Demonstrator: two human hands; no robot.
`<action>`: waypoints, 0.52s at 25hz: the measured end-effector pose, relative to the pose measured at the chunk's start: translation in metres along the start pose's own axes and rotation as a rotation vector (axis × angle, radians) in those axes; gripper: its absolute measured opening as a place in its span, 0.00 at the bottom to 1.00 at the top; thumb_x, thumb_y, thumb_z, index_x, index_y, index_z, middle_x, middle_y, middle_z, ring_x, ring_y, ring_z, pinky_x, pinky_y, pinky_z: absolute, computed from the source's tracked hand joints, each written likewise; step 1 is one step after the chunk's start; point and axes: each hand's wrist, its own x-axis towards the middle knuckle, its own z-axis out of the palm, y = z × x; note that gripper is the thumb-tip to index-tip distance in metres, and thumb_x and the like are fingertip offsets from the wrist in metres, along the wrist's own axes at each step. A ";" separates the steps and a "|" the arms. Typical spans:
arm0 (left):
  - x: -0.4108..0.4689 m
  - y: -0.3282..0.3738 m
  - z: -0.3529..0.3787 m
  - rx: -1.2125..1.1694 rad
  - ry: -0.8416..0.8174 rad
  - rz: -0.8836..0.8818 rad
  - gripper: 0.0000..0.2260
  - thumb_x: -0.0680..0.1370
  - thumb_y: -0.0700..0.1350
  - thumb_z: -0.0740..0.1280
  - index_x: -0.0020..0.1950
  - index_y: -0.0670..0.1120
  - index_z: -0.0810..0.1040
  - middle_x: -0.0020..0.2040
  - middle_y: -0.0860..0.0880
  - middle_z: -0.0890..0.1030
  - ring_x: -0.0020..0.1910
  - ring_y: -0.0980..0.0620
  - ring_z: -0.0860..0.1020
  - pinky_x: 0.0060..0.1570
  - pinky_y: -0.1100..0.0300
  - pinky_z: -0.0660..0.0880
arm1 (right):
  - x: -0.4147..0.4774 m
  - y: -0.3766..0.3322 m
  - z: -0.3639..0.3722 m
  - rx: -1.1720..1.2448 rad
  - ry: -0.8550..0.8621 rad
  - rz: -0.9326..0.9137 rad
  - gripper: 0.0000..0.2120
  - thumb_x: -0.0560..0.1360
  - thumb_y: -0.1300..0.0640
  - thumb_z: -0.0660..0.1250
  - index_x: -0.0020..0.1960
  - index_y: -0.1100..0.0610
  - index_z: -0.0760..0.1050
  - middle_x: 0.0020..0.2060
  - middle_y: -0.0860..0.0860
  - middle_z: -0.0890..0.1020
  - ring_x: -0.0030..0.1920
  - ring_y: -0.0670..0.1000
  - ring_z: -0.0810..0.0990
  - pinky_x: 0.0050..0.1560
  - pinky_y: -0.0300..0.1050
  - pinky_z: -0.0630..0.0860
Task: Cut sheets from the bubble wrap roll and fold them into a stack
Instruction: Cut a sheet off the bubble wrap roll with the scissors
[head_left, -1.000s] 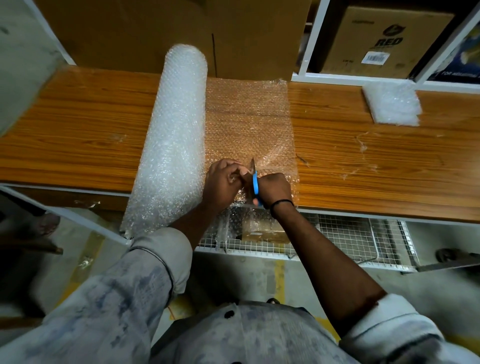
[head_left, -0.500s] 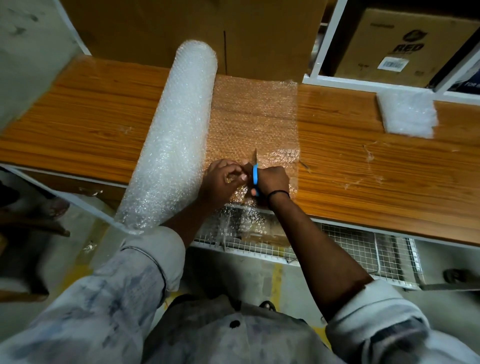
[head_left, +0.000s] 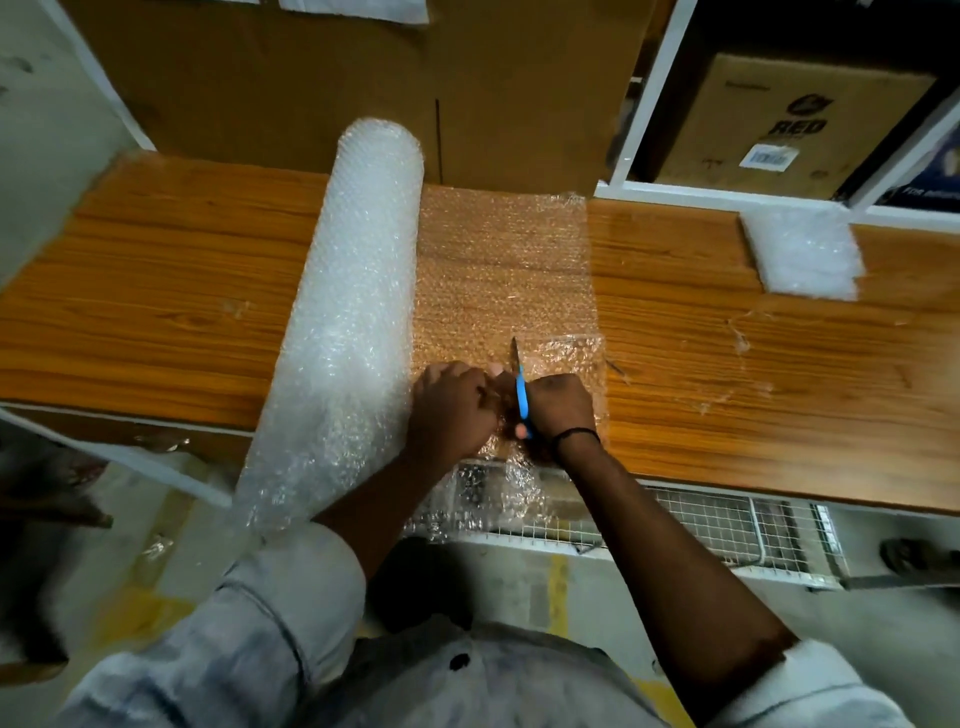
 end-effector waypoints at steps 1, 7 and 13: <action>0.011 0.002 -0.005 0.044 0.002 0.015 0.09 0.78 0.51 0.65 0.55 0.50 0.79 0.58 0.48 0.80 0.62 0.42 0.73 0.61 0.48 0.69 | 0.000 0.000 0.001 0.005 0.015 0.022 0.25 0.73 0.44 0.77 0.28 0.60 0.74 0.23 0.51 0.74 0.24 0.48 0.72 0.24 0.39 0.65; 0.072 -0.001 -0.008 0.244 -0.042 0.181 0.16 0.74 0.53 0.64 0.61 0.56 0.78 0.61 0.50 0.78 0.61 0.44 0.74 0.57 0.49 0.68 | 0.002 -0.004 0.011 0.157 0.051 0.103 0.29 0.67 0.37 0.79 0.25 0.56 0.70 0.19 0.49 0.74 0.19 0.46 0.72 0.22 0.37 0.66; 0.068 -0.017 0.011 0.012 0.107 0.161 0.08 0.75 0.48 0.70 0.53 0.56 0.81 0.55 0.57 0.81 0.56 0.49 0.73 0.54 0.51 0.66 | 0.008 -0.005 0.020 0.154 0.092 0.124 0.27 0.67 0.39 0.78 0.26 0.60 0.74 0.21 0.53 0.78 0.22 0.49 0.75 0.26 0.40 0.70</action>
